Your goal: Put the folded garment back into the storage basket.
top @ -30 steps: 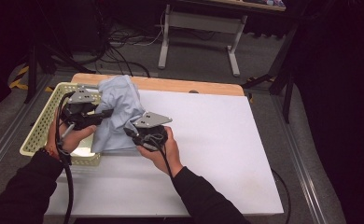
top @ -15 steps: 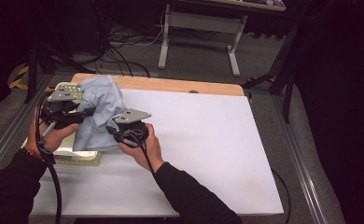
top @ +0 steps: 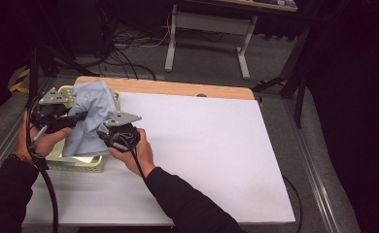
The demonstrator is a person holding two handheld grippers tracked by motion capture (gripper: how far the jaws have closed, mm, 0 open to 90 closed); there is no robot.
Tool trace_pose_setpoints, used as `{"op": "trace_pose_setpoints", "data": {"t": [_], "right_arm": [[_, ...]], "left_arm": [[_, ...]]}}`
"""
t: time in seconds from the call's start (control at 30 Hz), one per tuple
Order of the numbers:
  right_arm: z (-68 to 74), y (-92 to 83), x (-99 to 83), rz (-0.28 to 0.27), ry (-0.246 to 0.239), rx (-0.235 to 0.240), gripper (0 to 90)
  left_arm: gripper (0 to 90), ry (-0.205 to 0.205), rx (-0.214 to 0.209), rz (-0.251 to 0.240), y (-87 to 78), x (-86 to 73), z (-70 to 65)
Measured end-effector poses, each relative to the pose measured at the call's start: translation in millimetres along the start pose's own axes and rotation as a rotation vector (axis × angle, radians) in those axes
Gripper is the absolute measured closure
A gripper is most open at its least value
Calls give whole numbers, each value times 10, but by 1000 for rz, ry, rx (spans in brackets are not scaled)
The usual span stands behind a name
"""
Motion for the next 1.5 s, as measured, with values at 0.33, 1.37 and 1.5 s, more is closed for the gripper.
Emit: {"op": "trace_pose_setpoints", "data": {"t": [0.33, 1.37, 1.5], "right_arm": [[93, 223, -16, 27, 0, -9, 769], [299, 384, -142, 99, -22, 14, 703], [355, 344, -154, 102, -40, 24, 682]], "left_arm": [[682, -23, 15, 25, 64, -108, 149], [670, -32, 7, 142, 277, -303, 269], [668, -41, -8, 165, 317, -332, 283]]}}
Point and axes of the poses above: each handheld gripper's, and its own axes: y roughly forward along the jaws, x roughly out of its top, z roughly to its left, the point moved 6 cm from there along y, roughly forward along the jaws, and after that the axes turned 9 degrees about -y, right-handed, at the moved point
